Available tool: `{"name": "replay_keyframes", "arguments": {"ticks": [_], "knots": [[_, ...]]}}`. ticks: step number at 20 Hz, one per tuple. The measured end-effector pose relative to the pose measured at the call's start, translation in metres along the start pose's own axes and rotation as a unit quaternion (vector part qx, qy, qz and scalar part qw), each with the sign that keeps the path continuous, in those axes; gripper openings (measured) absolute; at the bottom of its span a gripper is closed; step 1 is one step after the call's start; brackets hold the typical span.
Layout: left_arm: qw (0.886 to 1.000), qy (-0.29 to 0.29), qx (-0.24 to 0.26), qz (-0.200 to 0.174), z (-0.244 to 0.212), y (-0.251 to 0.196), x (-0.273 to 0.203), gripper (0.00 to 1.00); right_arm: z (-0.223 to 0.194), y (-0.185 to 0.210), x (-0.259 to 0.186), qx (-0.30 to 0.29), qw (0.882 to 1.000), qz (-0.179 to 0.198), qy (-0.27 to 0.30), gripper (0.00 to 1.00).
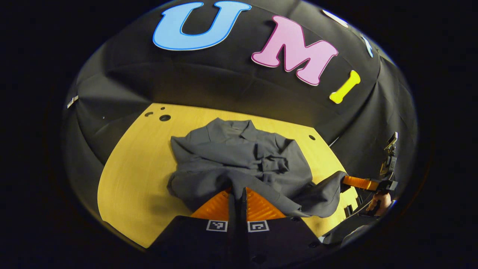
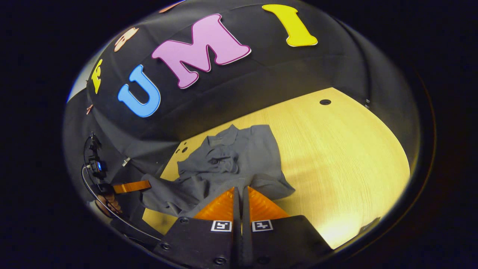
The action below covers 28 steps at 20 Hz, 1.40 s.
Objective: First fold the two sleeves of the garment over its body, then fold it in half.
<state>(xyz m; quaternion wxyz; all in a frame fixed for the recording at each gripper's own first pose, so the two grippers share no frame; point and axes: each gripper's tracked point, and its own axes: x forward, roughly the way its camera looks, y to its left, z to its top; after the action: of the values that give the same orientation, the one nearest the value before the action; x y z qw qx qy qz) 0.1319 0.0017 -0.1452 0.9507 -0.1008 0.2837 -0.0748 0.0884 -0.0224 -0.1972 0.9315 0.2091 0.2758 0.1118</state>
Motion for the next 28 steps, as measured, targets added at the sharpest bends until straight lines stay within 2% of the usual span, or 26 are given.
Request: {"name": "replay_keyframes", "arguments": {"ticks": [5, 6, 7, 12, 23, 28], "knots": [[0.999, -0.032, -0.012, 0.006, 0.040, 0.003, 0.028, 0.05, 0.036, 0.000, 0.047, 0.011, 0.999, 0.009, -0.030, 0.05], [0.999, -0.041, -0.015, 0.006, 0.050, 0.004, 0.033, 0.02, 0.046, 0.001, 0.054, 0.014, 0.999, 0.013, -0.040, 0.05], [0.999, -0.049, -0.018, 0.008, 0.060, 0.004, 0.035, 0.05, 0.054, 0.001, 0.062, 0.014, 0.999, 0.016, -0.048, 0.05], [0.996, -0.081, -0.024, 0.014, 0.100, 0.011, 0.054, 0.05, 0.092, -0.006, 0.092, 0.015, 0.996, 0.020, -0.081, 0.05], [0.995, -0.083, -0.028, 0.053, 0.124, 0.045, 0.162, 0.05, 0.058, -0.045, 0.204, 0.011, 0.999, 0.009, -0.032, 0.05], [0.995, -0.014, -0.024, 0.098, 0.085, 0.080, 0.226, 0.05, 0.045, -0.081, 0.229, -0.002, 0.999, -0.041, -0.012, 0.05]]}}
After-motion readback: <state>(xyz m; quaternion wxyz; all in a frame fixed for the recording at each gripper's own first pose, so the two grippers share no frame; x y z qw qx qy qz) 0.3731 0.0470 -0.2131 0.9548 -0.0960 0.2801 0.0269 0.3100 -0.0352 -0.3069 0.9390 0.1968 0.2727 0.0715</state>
